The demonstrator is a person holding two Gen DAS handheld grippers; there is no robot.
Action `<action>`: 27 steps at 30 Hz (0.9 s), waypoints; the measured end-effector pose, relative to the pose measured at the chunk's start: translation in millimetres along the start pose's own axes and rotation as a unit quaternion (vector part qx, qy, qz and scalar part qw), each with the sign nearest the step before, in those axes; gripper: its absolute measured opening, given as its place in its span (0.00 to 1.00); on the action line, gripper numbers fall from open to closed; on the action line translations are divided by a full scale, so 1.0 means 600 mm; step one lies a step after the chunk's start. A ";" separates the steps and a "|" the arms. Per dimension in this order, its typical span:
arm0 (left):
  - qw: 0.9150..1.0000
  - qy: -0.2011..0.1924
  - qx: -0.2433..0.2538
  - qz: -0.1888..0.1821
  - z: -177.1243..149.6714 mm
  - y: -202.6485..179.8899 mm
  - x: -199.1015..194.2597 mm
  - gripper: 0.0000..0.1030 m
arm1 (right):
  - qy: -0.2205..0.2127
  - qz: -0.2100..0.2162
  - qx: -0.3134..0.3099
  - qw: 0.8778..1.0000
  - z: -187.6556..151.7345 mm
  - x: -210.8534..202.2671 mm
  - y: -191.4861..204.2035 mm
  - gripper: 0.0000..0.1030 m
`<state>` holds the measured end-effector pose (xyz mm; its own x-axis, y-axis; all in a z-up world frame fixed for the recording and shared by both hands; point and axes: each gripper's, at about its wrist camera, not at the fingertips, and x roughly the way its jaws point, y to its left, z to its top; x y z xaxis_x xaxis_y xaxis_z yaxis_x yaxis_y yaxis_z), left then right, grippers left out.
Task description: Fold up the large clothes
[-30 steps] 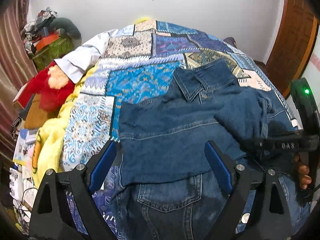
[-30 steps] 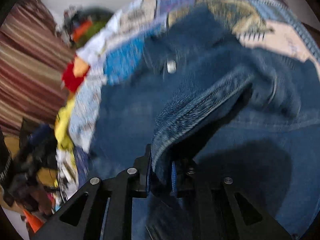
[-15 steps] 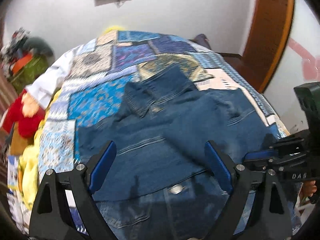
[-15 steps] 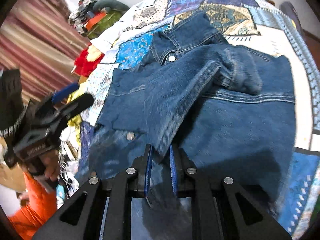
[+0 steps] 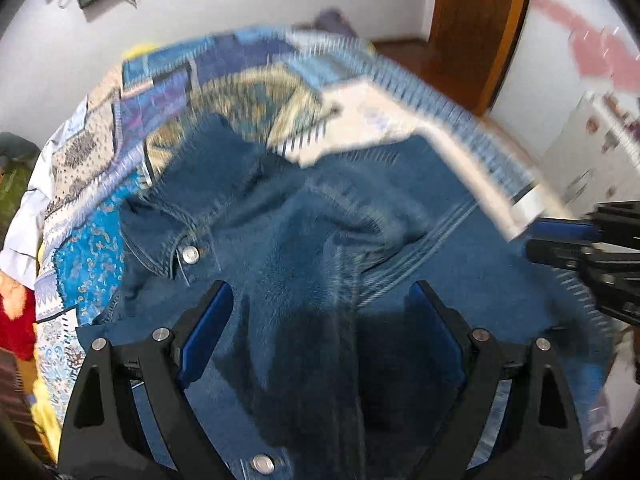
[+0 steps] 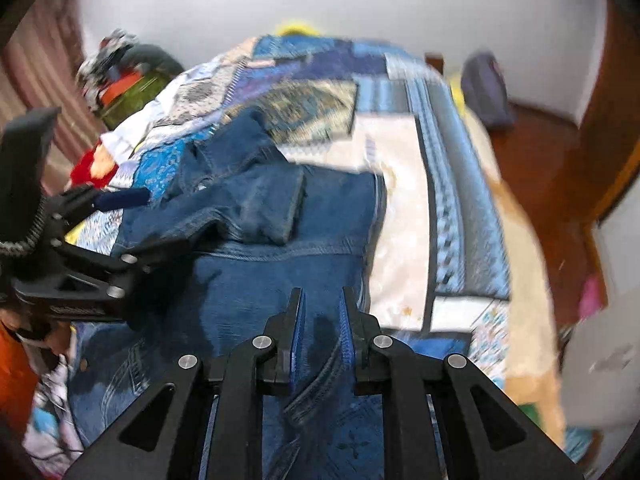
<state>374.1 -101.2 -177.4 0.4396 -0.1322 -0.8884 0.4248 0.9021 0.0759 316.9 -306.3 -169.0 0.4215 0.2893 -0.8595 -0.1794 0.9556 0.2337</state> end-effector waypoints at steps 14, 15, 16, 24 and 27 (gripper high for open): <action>0.988 -0.008 -0.107 0.112 -0.087 0.185 -0.029 0.75 | 0.002 -0.034 -0.010 0.999 -0.057 0.043 -0.046 0.79; 0.987 -0.004 -0.124 0.103 -0.103 0.202 -0.031 0.77 | 0.004 -0.028 -0.004 1.000 -0.058 0.041 -0.049 0.79; 0.985 0.003 -0.149 0.087 -0.127 0.222 -0.032 0.79 | 0.006 -0.022 0.003 1.000 -0.058 0.041 -0.052 0.79; 0.970 0.047 -0.237 0.033 -0.272 0.242 0.003 0.85 | 0.013 -0.030 0.025 0.999 -0.057 0.043 -0.043 0.79; 0.955 0.030 -0.296 -0.004 -0.312 0.257 0.007 0.85 | 0.019 -0.034 0.037 0.999 -0.053 0.045 -0.042 0.79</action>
<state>293.0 114.1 -254.0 0.3848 -0.1317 -0.9135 -0.1010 0.9778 -0.1835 304.4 -324.2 -212.4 0.3960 0.2232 -0.8907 -0.0854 0.9748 0.2063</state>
